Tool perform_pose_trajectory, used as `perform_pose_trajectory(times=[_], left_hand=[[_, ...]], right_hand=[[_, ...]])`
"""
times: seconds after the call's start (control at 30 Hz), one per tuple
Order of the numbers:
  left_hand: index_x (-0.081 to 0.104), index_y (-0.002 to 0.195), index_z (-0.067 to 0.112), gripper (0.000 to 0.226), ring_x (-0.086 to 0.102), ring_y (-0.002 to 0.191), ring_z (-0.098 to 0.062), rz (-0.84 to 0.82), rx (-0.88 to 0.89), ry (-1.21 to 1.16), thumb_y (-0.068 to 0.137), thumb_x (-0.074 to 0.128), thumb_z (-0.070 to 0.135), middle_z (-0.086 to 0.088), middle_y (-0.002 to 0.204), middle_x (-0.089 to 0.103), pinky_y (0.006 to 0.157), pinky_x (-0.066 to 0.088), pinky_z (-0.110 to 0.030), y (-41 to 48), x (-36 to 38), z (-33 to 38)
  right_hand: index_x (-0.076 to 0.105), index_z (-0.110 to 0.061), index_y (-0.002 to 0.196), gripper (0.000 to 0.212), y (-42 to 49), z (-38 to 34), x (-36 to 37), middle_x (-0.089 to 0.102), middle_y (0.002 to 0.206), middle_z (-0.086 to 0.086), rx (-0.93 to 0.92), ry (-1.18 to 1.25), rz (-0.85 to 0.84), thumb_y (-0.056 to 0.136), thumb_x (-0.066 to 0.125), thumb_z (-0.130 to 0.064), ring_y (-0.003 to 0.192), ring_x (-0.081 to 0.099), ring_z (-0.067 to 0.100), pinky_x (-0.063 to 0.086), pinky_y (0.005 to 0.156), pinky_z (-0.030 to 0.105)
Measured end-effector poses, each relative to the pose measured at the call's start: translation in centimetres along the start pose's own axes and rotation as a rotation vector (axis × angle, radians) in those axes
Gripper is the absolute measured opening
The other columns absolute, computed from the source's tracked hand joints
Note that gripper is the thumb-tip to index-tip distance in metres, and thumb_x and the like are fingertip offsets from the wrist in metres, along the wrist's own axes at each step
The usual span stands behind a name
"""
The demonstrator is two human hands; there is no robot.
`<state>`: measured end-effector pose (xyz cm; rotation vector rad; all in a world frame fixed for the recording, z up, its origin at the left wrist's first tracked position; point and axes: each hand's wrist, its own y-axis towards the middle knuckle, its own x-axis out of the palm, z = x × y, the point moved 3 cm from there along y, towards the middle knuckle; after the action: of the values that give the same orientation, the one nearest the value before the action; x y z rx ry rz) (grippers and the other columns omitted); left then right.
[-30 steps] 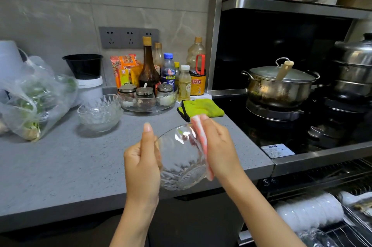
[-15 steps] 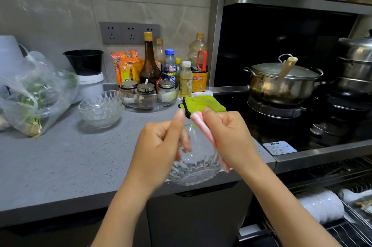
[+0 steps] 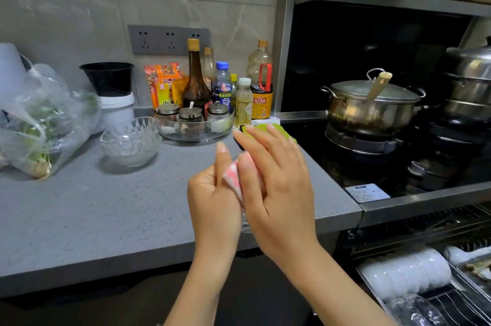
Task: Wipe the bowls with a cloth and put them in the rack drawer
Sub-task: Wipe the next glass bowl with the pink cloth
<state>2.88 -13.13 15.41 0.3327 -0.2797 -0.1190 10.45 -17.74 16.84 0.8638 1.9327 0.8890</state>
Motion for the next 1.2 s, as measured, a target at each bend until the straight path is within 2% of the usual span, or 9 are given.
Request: perform_pose_trajectory(times=[0.2, 0.33, 0.43, 0.6, 0.77, 0.9, 0.97, 1.03, 1.2], left_hand=[[0.027, 0.049, 0.005, 0.07, 0.029, 0.05, -0.024, 0.087, -0.03, -0.083, 0.092, 0.049, 0.056, -0.007, 0.053, 0.034, 0.052, 0.029, -0.03, 0.3, -1.2, 0.2], [0.026, 0.047, 0.014, 0.063, 0.025, 0.057, -0.027, 0.126, -0.031, -0.092, 0.096, 0.047, 0.046, -0.008, 0.059, 0.028, 0.055, 0.023, -0.035, 0.6, -1.9, 0.4], [0.027, 0.046, 0.017, 0.061, 0.02, 0.05, -0.023, 0.137, 0.0, -0.058, 0.098, 0.046, 0.043, -0.007, 0.053, 0.023, 0.05, 0.024, -0.031, 0.4, -1.8, 0.5], [0.023, 0.045, 0.009, 0.064, 0.018, 0.042, -0.013, 0.153, 0.057, -0.039, 0.097, 0.045, 0.038, -0.004, 0.046, 0.02, 0.042, 0.019, -0.025, 0.1, -1.4, 0.7], [0.043, 0.043, 0.003, 0.065, 0.033, 0.04, -0.015, 0.021, 0.113, 0.022, 0.088, 0.044, 0.049, -0.009, 0.04, 0.038, 0.042, 0.029, -0.026, -0.3, -0.7, 0.8], [0.028, 0.043, 0.008, 0.061, 0.021, 0.038, -0.009, -0.033, 0.15, 0.036, 0.086, 0.045, 0.047, 0.003, 0.038, 0.025, 0.04, 0.02, -0.02, -0.7, -0.8, 1.2], [0.026, 0.048, 0.001, 0.069, 0.021, 0.039, -0.026, -0.038, 0.115, -0.002, 0.09, 0.05, 0.05, -0.014, 0.041, 0.022, 0.045, 0.022, -0.025, -0.3, -1.5, 1.1], [0.032, 0.057, -0.014, 0.079, 0.032, 0.046, -0.041, -0.043, 0.049, -0.091, 0.087, 0.057, 0.054, -0.03, 0.05, 0.032, 0.055, 0.034, -0.034, 0.2, -2.3, 0.7], [0.05, 0.077, -0.023, 0.085, 0.046, 0.084, -0.034, -0.069, -0.08, -0.254, 0.072, 0.064, 0.06, -0.023, 0.095, 0.051, 0.077, 0.036, -0.046, 1.3, -2.8, -0.1]], right_hand=[[0.06, -0.03, 0.126, 0.042, 1.6, 2.2, -0.3, 0.061, 0.123, -0.018, 0.327, 0.44, -0.105, 0.101, 0.028, -0.036, 0.12, 0.05, -0.005, 0.039, 0.102, 0.024], [0.044, -0.046, 0.136, 0.051, 0.4, 2.2, 0.0, 0.056, 0.118, -0.021, 0.393, 0.428, -0.18, 0.095, 0.021, -0.064, 0.114, 0.049, 0.004, 0.039, 0.107, 0.049], [0.044, -0.047, 0.135, 0.073, 0.5, 1.9, -0.2, 0.052, 0.132, -0.022, 0.398, 0.396, -0.19, 0.074, 0.029, -0.085, 0.123, 0.05, 0.006, 0.04, 0.107, 0.043], [0.049, -0.039, 0.133, 0.058, 0.1, 1.2, -0.5, 0.051, 0.135, -0.02, 0.339, 0.414, -0.112, 0.083, 0.038, -0.068, 0.125, 0.049, 0.003, 0.041, 0.106, 0.036], [0.053, -0.026, 0.134, 0.05, -0.3, -0.5, 0.0, 0.048, 0.141, -0.008, -0.014, 0.039, -0.058, 0.097, 0.031, -0.051, 0.139, 0.032, 0.01, 0.032, 0.111, 0.044], [0.07, -0.023, 0.103, 0.045, 1.4, 0.0, -0.8, 0.064, 0.096, -0.016, 0.095, 0.217, -0.053, 0.095, 0.034, -0.049, 0.098, 0.058, 0.005, 0.047, 0.081, 0.033], [0.069, -0.016, 0.089, 0.052, 2.0, 1.2, -0.9, 0.065, 0.08, -0.006, 0.263, 0.402, -0.128, 0.095, 0.033, -0.052, 0.08, 0.06, 0.012, 0.046, 0.074, 0.039], [0.065, 0.001, 0.086, 0.063, 1.9, 2.9, -0.6, 0.069, 0.084, 0.014, 0.42, 0.597, -0.209, 0.094, 0.035, -0.054, 0.085, 0.064, 0.032, 0.047, 0.085, 0.052], [0.038, 0.026, 0.1, 0.102, 1.0, 3.3, -0.4, 0.04, 0.104, 0.054, 0.588, 0.747, -0.243, 0.078, 0.048, -0.073, 0.091, 0.043, 0.069, 0.04, 0.08, 0.072]])
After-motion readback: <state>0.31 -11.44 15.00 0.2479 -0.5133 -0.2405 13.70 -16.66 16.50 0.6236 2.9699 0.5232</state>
